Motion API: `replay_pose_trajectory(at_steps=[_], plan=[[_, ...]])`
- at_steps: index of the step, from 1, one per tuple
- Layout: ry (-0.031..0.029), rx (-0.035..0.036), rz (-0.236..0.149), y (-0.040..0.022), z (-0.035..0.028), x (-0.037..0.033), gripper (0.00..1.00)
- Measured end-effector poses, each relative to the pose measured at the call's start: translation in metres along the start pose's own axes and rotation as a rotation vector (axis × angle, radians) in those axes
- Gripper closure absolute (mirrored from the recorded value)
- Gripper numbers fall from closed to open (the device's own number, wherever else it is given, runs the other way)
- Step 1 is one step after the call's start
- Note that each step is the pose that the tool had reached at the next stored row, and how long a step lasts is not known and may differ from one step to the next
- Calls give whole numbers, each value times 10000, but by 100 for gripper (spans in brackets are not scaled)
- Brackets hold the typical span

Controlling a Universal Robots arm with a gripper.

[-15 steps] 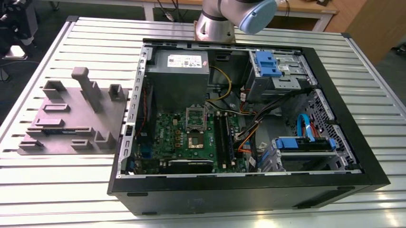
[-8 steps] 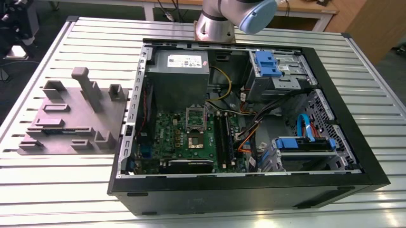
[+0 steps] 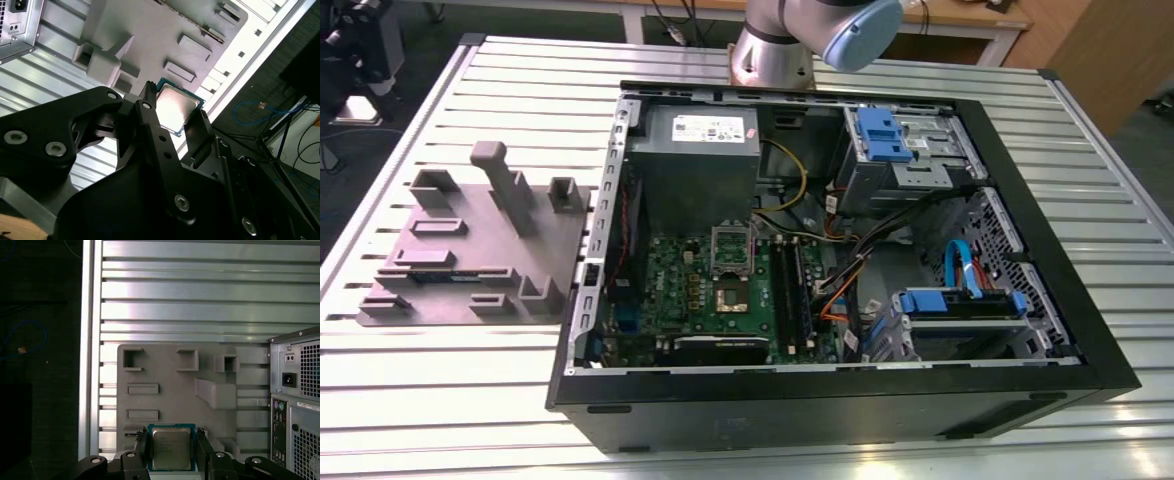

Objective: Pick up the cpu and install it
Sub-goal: 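Pick up the cpu and move it towards the insertion slot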

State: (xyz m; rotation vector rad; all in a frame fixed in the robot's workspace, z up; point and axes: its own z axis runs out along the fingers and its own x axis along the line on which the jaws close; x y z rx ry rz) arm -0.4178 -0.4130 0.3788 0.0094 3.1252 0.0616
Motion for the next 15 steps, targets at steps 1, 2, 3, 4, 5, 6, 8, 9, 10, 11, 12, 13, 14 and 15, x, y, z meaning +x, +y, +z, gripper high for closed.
replay_pose_trajectory(at_steps=[1,2,3,4,5,6,8,9,10,11,12,13,14,15], plan=[[0,0,0,0,0,-2,53],[0,0,0,0,0,-4,53],[-1,0,0,0,0,-6,53],[1,1,0,0,0,-8,53],[1,1,0,0,0,-9,53],[0,0,0,0,0,-11,53],[0,0,0,0,0,-15,53],[0,0,0,0,0,-17,53],[1,1,0,0,0,-20,53],[1,0,0,0,0,-22,53],[0,0,0,0,0,-24,53],[0,0,0,0,0,-25,53],[0,0,0,0,1,-27,53],[1,0,0,0,0,-29,53]])
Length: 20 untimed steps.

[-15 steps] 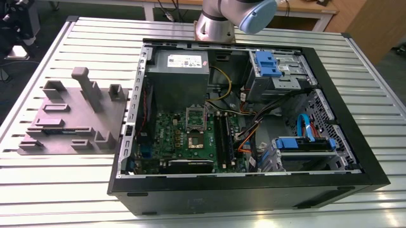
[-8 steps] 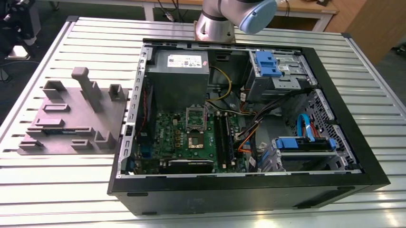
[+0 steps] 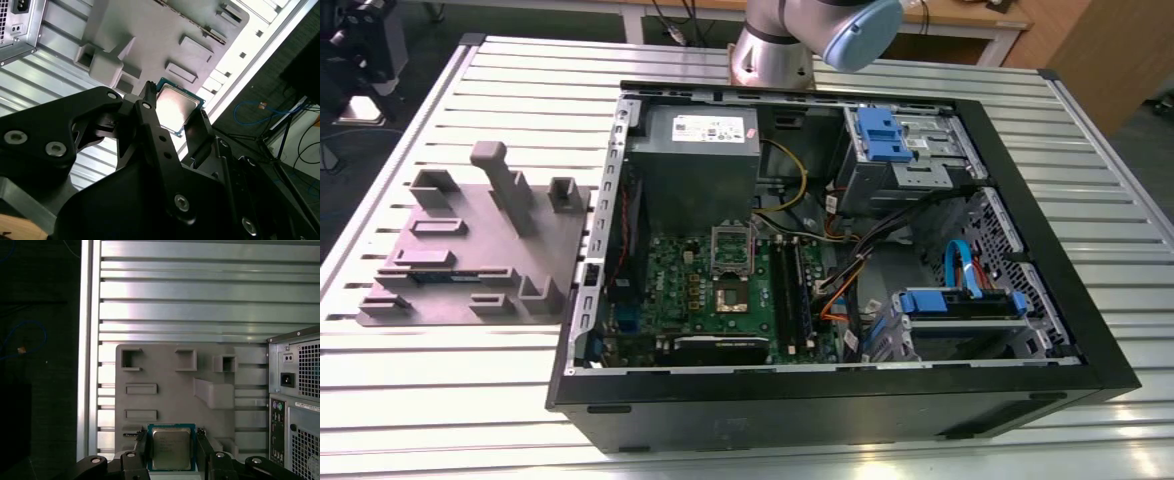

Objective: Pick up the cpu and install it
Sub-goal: 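Pick up the cpu and move it towards the insertion slot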

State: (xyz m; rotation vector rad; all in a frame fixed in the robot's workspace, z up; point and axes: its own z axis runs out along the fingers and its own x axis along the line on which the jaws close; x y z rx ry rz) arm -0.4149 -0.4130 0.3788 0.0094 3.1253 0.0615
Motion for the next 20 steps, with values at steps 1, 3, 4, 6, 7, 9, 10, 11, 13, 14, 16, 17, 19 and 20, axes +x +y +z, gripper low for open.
replay_pose_trajectory(at_steps=[1,3,4,6,7,9,10,11,13,14,16,17,19,20], plan=[[0,0,0,0,0,-2,53],[0,0,0,0,0,-6,53],[-1,0,0,0,0,-8,53],[-1,0,0,0,0,-11,53],[0,0,0,0,0,-13,53],[-1,0,0,0,0,-18,53],[0,0,0,0,1,-26,53],[-1,0,0,0,1,-36,53],[0,0,0,0,1,-39,53],[0,0,0,0,1,-41,53],[0,0,0,0,1,-45,53],[-1,0,0,0,1,-52,53],[0,0,0,1,1,-55,53],[0,0,-1,0,1,-56,53]])
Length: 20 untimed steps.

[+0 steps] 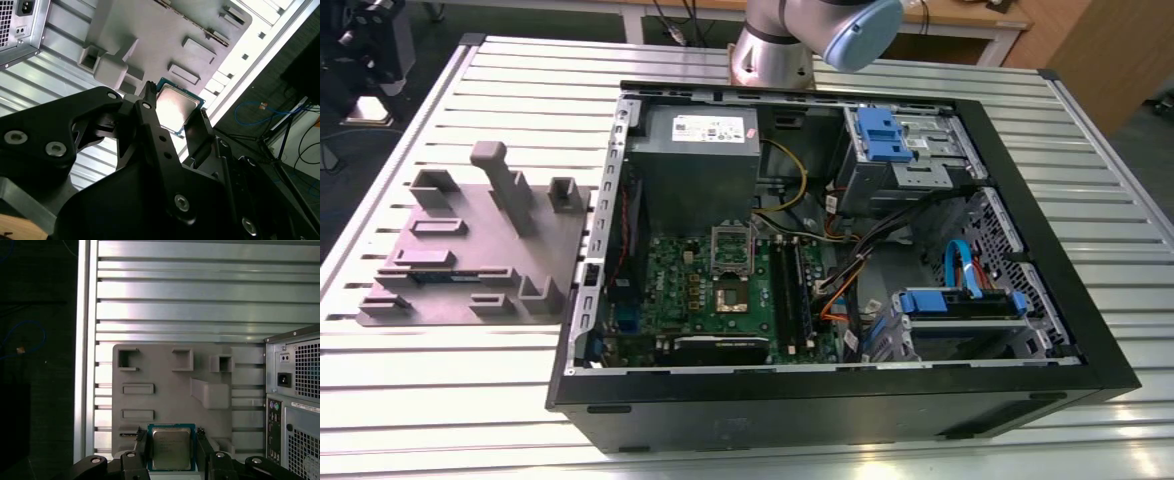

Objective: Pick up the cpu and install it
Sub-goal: 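Pick up the cpu and move it towards the insertion slot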

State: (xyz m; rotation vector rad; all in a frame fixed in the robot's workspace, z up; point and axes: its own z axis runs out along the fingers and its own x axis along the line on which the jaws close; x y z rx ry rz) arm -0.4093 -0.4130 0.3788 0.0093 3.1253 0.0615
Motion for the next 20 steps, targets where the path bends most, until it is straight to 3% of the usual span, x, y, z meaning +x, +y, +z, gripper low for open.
replay_pose_trajectory(at_steps=[20], plan=[[-1,-1,0,0,2,-91,53]])
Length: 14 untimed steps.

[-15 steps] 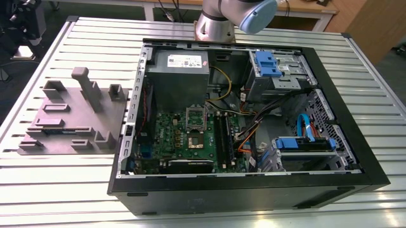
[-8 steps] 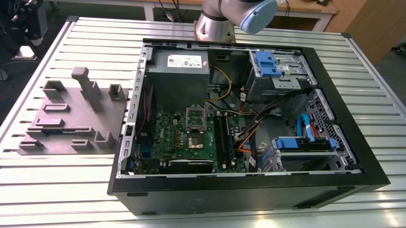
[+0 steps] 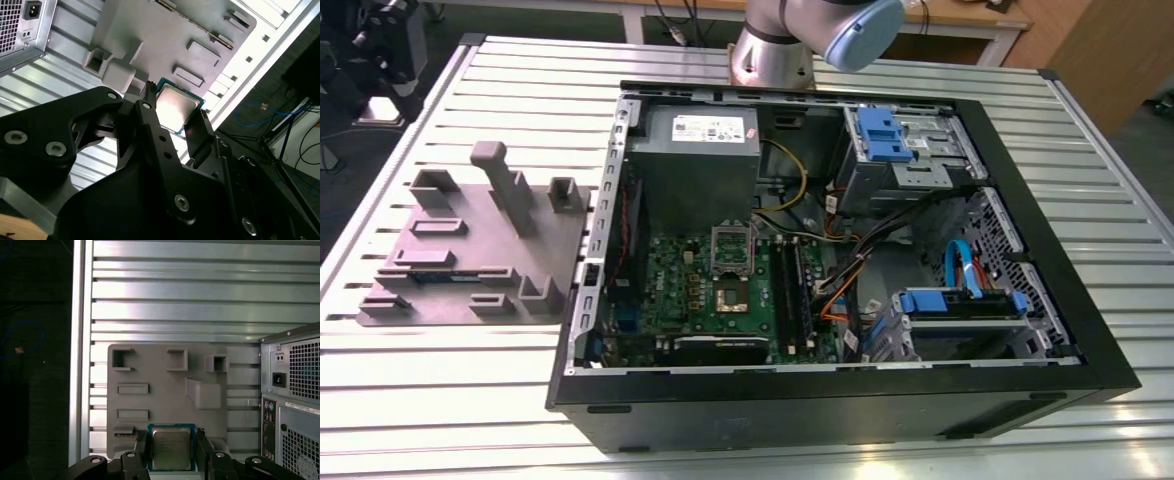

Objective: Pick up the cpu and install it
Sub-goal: 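Pick up the cpu and move it towards the insertion slot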

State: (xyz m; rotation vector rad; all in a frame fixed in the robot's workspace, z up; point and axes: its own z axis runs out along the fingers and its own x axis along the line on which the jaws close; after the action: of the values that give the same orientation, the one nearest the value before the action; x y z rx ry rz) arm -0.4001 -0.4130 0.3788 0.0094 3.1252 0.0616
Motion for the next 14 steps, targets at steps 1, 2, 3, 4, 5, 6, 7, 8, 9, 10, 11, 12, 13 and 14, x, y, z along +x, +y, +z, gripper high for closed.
replay_pose_trajectory(at_steps=[1,2,3,4,5,6,7,8,9,10,11,12,13,14], plan=[[0,0,0,0,0,-2,53],[0,0,0,0,0,-4,53],[1,0,0,0,0,-6,53],[1,0,0,0,0,-8,53],[1,1,0,0,-1,-9,53],[0,0,0,0,0,-11,53],[0,0,0,0,0,-13,53],[1,1,0,0,0,-25,53],[1,0,0,0,0,-31,53],[1,1,0,0,0,-31,53],[1,0,0,0,0,-32,53],[0,0,0,0,0,-32,53],[1,0,0,0,0,-33,53],[0,0,1,0,0,-33,53]])
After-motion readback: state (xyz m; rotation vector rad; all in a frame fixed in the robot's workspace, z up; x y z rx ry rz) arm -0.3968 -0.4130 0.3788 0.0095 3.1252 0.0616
